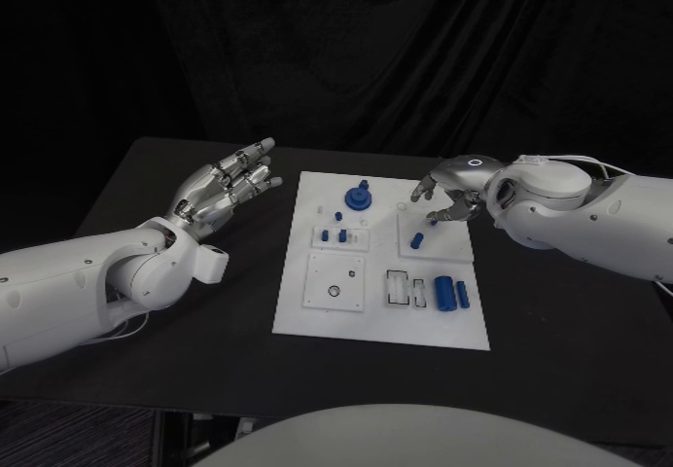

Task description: Assemble the parts on the task board

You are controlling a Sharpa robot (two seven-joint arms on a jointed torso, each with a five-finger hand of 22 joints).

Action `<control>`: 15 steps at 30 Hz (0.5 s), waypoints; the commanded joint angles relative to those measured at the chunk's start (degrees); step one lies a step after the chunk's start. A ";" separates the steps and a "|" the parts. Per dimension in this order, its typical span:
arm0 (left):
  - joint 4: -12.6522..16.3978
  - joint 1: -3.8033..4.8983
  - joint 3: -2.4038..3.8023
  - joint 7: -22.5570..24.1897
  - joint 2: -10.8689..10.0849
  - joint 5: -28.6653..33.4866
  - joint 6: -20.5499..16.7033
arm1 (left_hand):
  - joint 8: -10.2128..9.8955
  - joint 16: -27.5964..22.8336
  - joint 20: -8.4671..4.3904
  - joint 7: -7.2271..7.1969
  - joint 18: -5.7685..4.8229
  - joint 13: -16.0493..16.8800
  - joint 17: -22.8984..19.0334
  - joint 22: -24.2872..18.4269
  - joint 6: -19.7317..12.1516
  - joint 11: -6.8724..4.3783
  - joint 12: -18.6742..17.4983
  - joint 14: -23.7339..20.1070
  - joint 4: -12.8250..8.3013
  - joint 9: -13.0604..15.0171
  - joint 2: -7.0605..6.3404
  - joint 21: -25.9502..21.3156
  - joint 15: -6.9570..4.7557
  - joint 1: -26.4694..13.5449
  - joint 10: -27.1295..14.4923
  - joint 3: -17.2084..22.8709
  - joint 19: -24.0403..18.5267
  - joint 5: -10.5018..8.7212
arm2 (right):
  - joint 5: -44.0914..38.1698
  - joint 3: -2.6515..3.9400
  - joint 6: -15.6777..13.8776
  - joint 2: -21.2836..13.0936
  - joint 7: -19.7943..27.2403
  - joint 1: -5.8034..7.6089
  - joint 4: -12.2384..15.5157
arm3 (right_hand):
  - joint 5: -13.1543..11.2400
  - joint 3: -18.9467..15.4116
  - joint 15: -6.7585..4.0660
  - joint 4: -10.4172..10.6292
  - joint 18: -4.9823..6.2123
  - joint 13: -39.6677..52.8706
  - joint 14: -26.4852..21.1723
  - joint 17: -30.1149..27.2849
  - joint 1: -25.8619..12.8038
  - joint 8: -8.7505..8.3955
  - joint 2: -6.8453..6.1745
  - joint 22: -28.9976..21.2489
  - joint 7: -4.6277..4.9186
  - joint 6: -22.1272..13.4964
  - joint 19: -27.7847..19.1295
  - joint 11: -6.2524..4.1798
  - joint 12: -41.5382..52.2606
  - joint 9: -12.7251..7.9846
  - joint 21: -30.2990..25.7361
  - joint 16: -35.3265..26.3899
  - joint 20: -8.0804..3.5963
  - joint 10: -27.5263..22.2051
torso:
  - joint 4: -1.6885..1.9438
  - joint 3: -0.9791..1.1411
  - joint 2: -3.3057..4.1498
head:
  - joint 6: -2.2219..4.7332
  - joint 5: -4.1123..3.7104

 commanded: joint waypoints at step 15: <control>-0.88 -0.28 0.06 9.53 1.34 -0.39 2.96 | -0.32 0.58 0.64 0.06 1.03 0.05 0.24 0.51 -0.74 1.19 0.63 1.39 -0.09 -0.14 0.40 0.56 0.55 1.43 0.18 -0.79 1.12 0.38 | -2.40 0.03 -0.46 -0.14 -0.81 -1.10 -2.46 | -0.28 1.30 -0.15 -1.69 -0.93 -1.54 0.31 -0.80 -0.12 0.32 0.43 6.97 0.89 3.78 0.46 -0.34 -1.97 0.11 -0.05 0.26 -0.14 4.63 | 0.04 -0.14 0.27 | 0.01 -0.12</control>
